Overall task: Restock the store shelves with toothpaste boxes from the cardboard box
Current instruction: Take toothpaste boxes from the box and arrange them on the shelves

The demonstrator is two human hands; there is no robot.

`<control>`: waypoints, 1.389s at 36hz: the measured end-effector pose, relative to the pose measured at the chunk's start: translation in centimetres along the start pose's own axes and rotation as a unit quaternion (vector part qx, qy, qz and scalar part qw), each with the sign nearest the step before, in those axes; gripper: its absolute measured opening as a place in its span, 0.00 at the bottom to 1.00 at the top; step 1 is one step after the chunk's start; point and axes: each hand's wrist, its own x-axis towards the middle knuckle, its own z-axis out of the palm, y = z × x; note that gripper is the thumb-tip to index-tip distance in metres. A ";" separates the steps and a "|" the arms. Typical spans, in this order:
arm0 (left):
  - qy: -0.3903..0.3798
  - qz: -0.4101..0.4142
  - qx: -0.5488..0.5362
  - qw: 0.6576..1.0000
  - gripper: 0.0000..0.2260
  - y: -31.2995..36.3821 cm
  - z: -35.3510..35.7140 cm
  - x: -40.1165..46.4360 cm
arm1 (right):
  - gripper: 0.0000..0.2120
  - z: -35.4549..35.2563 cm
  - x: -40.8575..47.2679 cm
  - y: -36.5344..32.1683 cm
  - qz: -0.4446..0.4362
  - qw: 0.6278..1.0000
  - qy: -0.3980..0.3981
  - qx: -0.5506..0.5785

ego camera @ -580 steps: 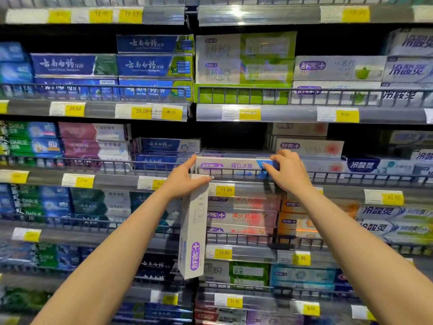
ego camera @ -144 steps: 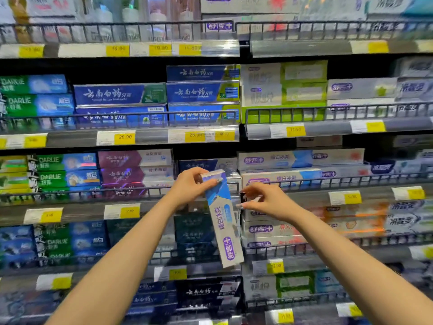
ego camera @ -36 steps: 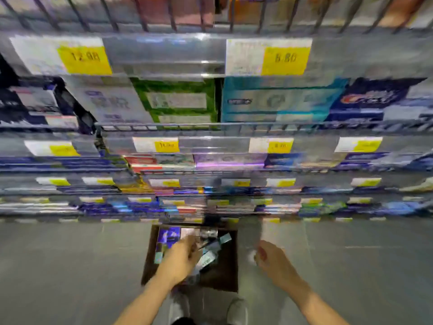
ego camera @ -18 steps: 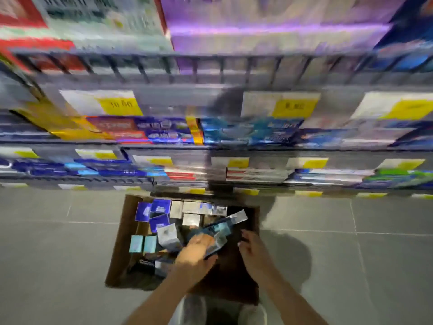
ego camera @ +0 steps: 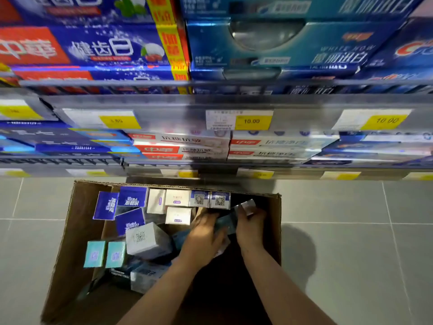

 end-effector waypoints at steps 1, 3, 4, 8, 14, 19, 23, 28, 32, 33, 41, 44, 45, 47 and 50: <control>0.011 0.003 -0.010 1.000 0.28 -0.2 0.0 -0.1 | 0.14 0.4 0.0 0.0 0.006 1.000 0.012 0.025; 0.021 0.007 -0.029 0.999 0.28 -0.4 -0.2 -0.4 | 0.12 0.8 -0.1 0.3 0.005 0.998 0.025 0.059; 0.022 0.010 -0.037 0.999 0.28 -0.5 -0.3 -0.6 | 0.11 0.8 -0.2 0.5 -0.001 0.997 0.025 0.074; -0.011 0.008 -0.033 0.999 0.27 -0.5 -0.6 -0.9 | 0.12 0.1 -1.4 1.5 -0.018 0.994 -0.001 0.111; 0.042 0.050 0.006 0.998 0.20 0.7 -1.6 -1.4 | 0.16 -1.5 -3.2 2.2 -0.063 0.995 -0.059 0.055; 0.145 0.150 0.098 0.973 0.13 2.4 -4.7 -3.5 | 0.18 -4.1 -6.4 1.7 -0.118 0.985 -0.123 -0.028; 0.144 0.167 0.195 0.956 0.19 3.5 -7.3 -3.6 | 0.23 -5.5 -6.9 0.8 -0.196 0.947 -0.138 -0.214; 0.134 0.118 0.263 0.948 0.31 3.4 -8.1 -1.9 | 0.29 -4.3 -5.7 -1.1 -0.325 0.861 -0.171 -0.353; 0.145 0.083 0.238 0.957 0.20 2.6 -7.0 -0.4 | 0.32 -2.5 -4.6 -1.3 -0.362 0.833 -0.158 -0.388; 0.151 0.066 0.227 0.960 0.16 2.3 -6.7 -0.2 | 0.33 -2.2 -4.3 -1.3 -0.369 0.826 -0.152 -0.397; 0.123 0.122 0.271 0.947 0.14 1.5 -7.2 -1.5 | 0.20 -0.2 -4.1 -2.7 -0.355 0.805 -0.115 -0.461; 0.118 0.132 0.242 0.954 0.13 2.2 -8.6 -2.5 | 0.17 -1.6 -5.8 -3.3 -0.375 0.799 -0.137 -0.450; 0.115 0.133 0.223 0.959 0.13 2.6 -9.2 -3.0 | 0.16 -2.3 -6.6 -4.0 -0.378 0.799 -0.143 -0.446; 0.107 0.123 0.181 0.970 0.16 4.2 -10.9 -4.5 | 0.17 -4.2 -8.9 -5.9 -0.366 0.800 -0.157 -0.449; 0.055 0.047 0.108 0.991 0.20 8.4 -15.9 -7.8 | 0.18 -7.2 -13.0 -10.2 -0.338 0.800 -0.170 -0.465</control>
